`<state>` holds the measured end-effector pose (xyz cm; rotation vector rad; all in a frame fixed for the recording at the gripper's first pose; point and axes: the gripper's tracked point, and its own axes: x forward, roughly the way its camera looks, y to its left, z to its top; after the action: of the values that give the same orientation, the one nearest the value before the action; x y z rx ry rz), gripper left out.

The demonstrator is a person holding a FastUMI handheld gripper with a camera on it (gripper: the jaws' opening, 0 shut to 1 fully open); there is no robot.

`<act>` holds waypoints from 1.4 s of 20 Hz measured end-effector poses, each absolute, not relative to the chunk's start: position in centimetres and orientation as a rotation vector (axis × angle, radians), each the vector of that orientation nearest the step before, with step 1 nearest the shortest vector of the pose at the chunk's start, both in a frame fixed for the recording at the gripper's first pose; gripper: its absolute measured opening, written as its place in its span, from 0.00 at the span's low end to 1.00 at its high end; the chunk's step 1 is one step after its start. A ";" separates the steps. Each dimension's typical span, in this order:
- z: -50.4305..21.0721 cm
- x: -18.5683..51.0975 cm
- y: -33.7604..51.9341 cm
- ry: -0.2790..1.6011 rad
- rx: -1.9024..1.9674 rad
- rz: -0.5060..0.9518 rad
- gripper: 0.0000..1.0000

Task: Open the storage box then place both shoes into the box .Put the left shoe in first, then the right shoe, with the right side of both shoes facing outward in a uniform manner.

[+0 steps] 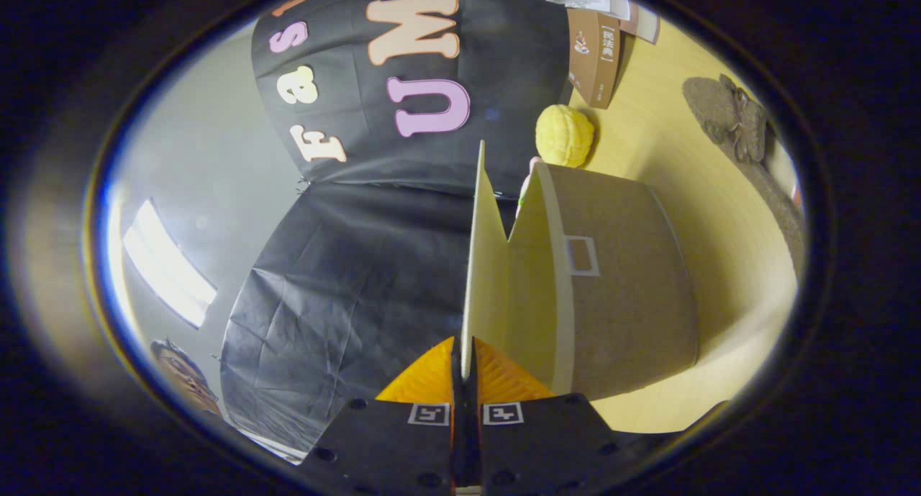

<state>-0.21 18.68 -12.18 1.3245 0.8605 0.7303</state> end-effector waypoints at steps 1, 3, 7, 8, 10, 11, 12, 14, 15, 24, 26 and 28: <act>-11.3 -0.2 18.8 0.855 1.306 0.732 0.03; -9.4 0.0 20.0 0.852 1.271 0.748 0.03; -5.9 0.1 23.6 0.845 1.209 0.792 0.03; -5.2 0.1 24.6 0.840 1.194 0.806 0.03; -3.9 0.3 26.5 0.830 1.153 0.829 0.03; -3.5 0.3 27.5 0.827 1.131 0.838 0.03; -3.1 0.2 28.5 0.824 1.112 0.844 0.03; -3.4 -0.1 30.4 0.836 1.039 0.846 0.03; -3.3 -0.5 31.7 0.842 1.013 0.857 0.03; -4.1 -1.7 41.8 0.885 0.857 0.926 0.04; -4.5 -2.3 43.4 0.901 0.833 0.932 0.04; -5.3 -2.8 45.1 0.918 0.791 0.938 0.04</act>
<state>-2.81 45.14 -5.33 0.7908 0.9184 0.9377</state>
